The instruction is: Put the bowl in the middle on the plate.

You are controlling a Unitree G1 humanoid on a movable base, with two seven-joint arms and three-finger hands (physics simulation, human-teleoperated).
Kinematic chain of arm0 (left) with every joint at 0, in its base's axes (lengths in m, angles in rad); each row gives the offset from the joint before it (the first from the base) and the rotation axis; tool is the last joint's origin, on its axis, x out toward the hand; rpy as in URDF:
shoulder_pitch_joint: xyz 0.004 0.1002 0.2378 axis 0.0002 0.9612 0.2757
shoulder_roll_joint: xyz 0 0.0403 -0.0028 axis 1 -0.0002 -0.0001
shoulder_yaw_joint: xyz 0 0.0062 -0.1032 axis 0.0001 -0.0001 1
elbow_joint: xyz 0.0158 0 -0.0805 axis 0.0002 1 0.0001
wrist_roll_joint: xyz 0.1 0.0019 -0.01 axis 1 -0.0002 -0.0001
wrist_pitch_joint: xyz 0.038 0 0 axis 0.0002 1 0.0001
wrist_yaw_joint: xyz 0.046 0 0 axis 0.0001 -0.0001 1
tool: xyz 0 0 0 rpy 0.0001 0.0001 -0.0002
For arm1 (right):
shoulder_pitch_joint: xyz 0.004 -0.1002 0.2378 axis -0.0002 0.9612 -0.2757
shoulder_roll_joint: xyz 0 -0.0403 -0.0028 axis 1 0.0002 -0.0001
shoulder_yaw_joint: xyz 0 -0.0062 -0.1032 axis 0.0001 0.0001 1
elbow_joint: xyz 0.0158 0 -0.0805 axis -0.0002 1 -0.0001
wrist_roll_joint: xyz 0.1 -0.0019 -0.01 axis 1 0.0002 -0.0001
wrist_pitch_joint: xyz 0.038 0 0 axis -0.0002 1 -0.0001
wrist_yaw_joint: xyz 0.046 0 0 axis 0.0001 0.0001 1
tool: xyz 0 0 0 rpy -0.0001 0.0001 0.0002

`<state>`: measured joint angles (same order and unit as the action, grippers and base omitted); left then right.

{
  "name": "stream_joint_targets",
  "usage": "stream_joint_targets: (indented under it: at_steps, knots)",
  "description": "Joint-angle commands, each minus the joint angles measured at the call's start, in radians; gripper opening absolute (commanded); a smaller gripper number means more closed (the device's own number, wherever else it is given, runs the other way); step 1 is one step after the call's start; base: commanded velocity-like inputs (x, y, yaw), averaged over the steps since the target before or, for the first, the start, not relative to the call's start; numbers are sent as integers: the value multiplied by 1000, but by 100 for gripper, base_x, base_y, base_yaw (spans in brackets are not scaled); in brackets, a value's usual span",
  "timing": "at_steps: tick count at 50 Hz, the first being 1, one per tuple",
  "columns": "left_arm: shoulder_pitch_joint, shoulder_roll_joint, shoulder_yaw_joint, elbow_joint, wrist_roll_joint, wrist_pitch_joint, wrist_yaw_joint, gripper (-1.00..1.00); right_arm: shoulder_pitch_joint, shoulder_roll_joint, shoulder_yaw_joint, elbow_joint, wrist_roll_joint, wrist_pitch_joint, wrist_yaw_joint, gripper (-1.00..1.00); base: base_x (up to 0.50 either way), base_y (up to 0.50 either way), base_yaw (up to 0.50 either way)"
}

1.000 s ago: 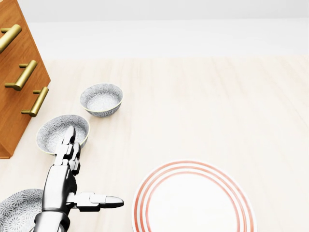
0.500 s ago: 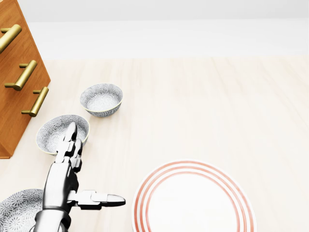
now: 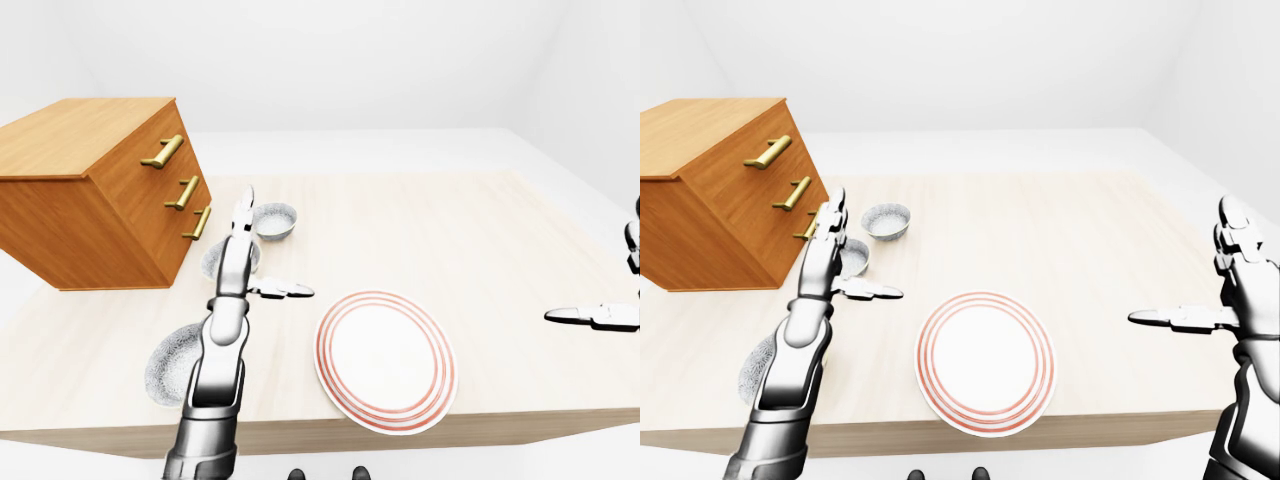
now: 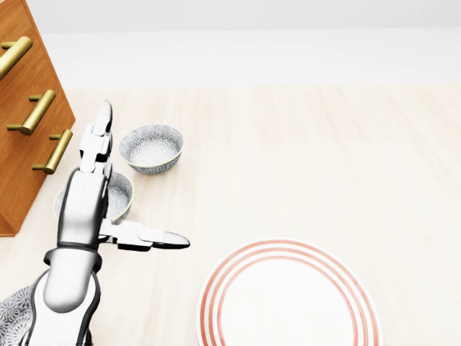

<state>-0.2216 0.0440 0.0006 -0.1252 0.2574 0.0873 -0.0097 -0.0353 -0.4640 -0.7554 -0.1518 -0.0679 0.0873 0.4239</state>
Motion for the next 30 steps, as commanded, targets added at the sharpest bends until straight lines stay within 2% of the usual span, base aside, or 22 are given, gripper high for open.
stream_joint_targets:
  at_steps: [1, 8, 10, 13, 14, 15, 19, 20, 23, 25, 26, 27, 28, 30]
  knots:
    - [-157, 44, 15, -2, 159, 0, -2, 100, 5, 2, -1, -3, -5, 0, 7, 100, 0, 0, 0]
    - [-223, 70, 23, 21, 264, 0, -31, 100, 7, 5, -1, -2, -10, 0, 11, 100, 0, 0, 0]
    - [-245, 85, 21, 41, 319, 0, -29, 100, 10, 8, -3, -14, -12, 0, 15, 100, 0, 0, 0]
    - [-262, 78, 33, 50, 319, 0, -38, 100, 9, 7, -4, -15, -14, 0, 16, 100, 0, 0, 0]
    - [-282, 102, 25, 70, 369, 0, -31, 100, 8, 7, -3, -12, -15, 0, 17, 100, 0, 0, 0]
    - [-291, 107, 28, 87, 386, 0, -29, 100, 9, 8, -3, -9, -18, 0, 16, 100, 0, 0, 0]
    - [-297, 103, 34, 91, 400, 0, -41, 100, 10, 9, -3, -15, -20, 0, 18, 100, 0, 0, 0]
    - [-313, 117, 32, 121, 420, 0, -40, 100, 12, 9, 0, -9, -26, 0, 18, 100, 0, 0, 0]
    - [-340, 123, 38, 166, 448, -26, -31, 100, 11, 9, 0, -5, -31, 0, 20, 100, 0, 0, 0]
    - [-356, 141, 35, 197, 495, -55, -16, 100, 13, 9, -1, -7, -32, 0, 22, 100, 0, 0, 0]
    - [-358, 140, 32, 183, 509, -47, -37, 100, 14, 11, 1, -2, -35, 0, 21, 100, 0, 0, 0]
    - [-362, 147, 30, 186, 536, -61, -29, 100, 15, 12, 2, -2, -36, 0, 21, 100, 0, 0, 0]
    - [-368, 139, 35, 183, 534, -54, -40, 100, 12, 11, 5, 9, -38, 0, 19, 100, 0, 0, 0]
    - [-377, 151, 30, 203, 572, -74, -33, 100, 13, 10, 3, 1, -38, 0, 21, 100, 0, 0, 0]
